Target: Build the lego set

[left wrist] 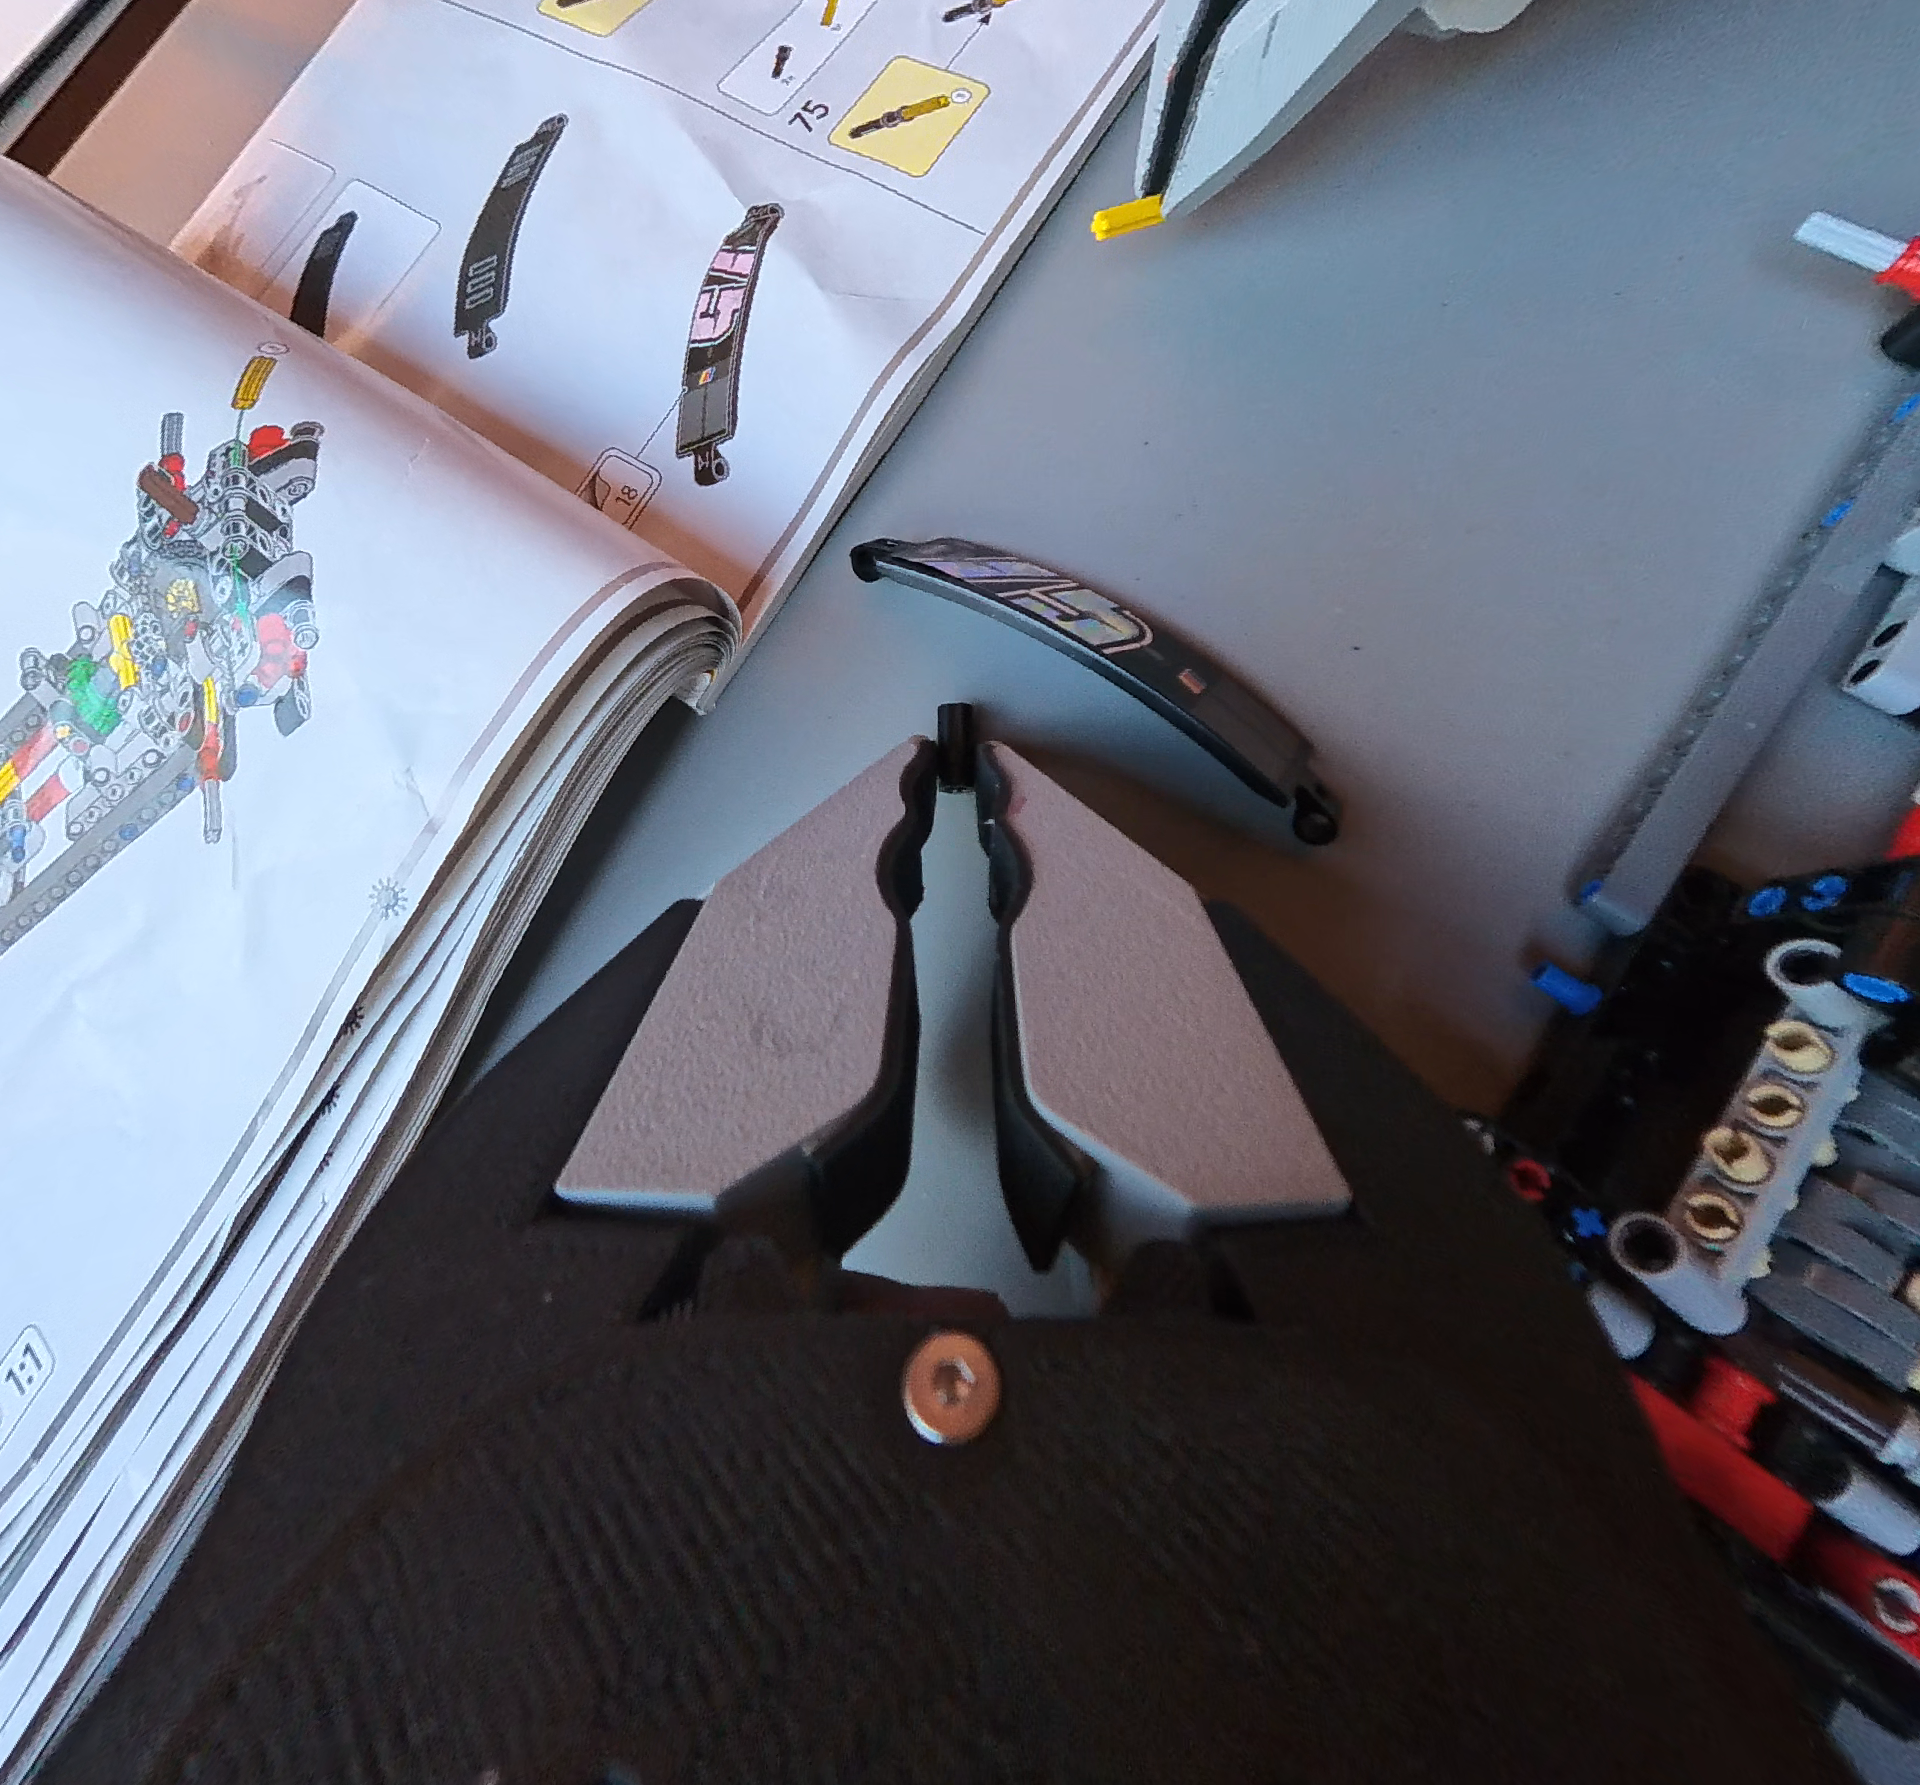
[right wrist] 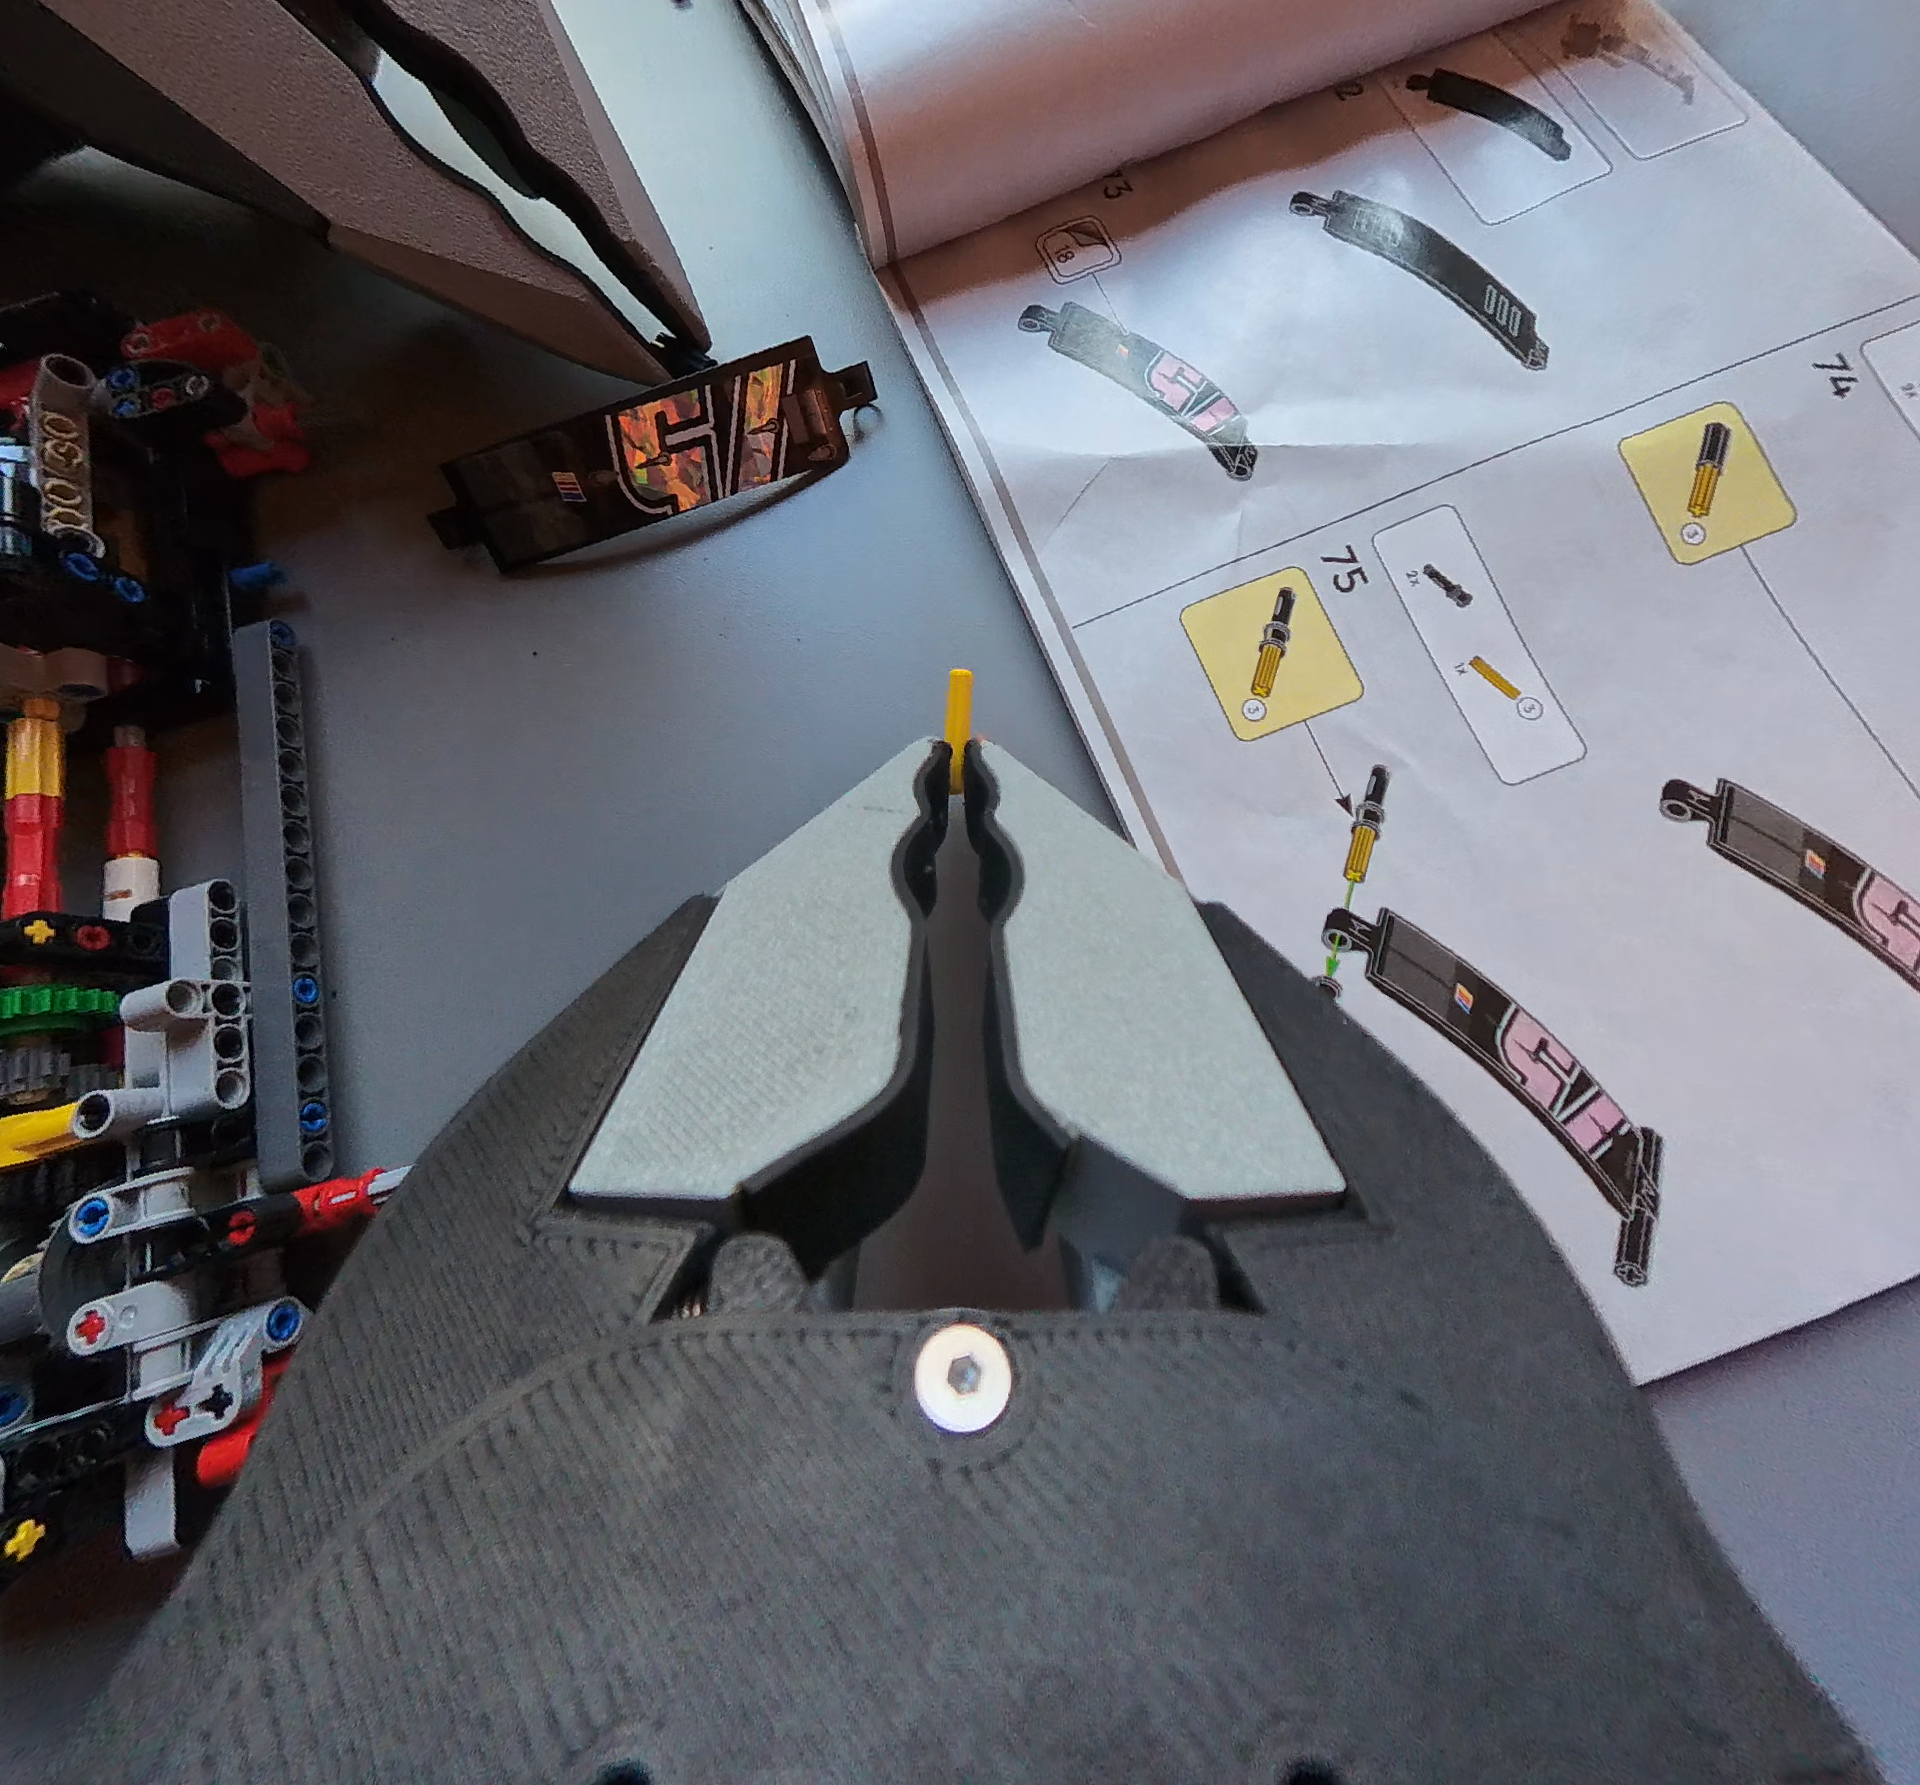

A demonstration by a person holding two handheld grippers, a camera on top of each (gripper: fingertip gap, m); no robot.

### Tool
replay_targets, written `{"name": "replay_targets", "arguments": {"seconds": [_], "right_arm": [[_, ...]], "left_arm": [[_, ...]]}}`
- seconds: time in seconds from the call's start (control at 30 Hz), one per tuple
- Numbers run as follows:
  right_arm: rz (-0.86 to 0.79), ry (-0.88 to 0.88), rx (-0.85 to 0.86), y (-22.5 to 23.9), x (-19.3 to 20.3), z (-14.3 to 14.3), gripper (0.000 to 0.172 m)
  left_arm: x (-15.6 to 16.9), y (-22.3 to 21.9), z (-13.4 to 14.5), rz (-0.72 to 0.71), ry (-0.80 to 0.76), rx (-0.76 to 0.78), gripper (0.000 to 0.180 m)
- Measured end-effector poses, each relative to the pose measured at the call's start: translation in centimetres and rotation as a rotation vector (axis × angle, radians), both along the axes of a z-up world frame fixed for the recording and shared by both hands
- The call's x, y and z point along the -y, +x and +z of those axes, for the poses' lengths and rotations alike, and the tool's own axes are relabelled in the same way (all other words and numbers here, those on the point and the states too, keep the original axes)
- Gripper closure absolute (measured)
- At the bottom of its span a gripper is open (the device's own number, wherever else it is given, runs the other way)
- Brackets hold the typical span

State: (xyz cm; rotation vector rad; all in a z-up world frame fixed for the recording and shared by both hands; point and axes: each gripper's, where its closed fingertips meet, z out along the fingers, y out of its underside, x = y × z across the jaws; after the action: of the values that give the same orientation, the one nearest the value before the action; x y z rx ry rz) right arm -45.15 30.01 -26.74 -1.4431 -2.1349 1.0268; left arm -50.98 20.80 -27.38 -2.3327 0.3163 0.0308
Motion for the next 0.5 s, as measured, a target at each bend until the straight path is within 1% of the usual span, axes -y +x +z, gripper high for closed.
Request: {"name": "replay_targets", "arguments": {"seconds": [0.13, 0.5], "right_arm": [[-0.002, -0.026, 0.004, 0.00, -0.01, -0.02, 0.172], [0.007, -0.026, 0.005, 0.01, 0.23, -0.04, 0.172]], "left_arm": [[0.00, 0.00, 0.00, 0.002, 0.002, 0.009, 0.176], [0.00, 0.00, -0.01, 0.012, 0.003, 0.040, 0.176]]}}
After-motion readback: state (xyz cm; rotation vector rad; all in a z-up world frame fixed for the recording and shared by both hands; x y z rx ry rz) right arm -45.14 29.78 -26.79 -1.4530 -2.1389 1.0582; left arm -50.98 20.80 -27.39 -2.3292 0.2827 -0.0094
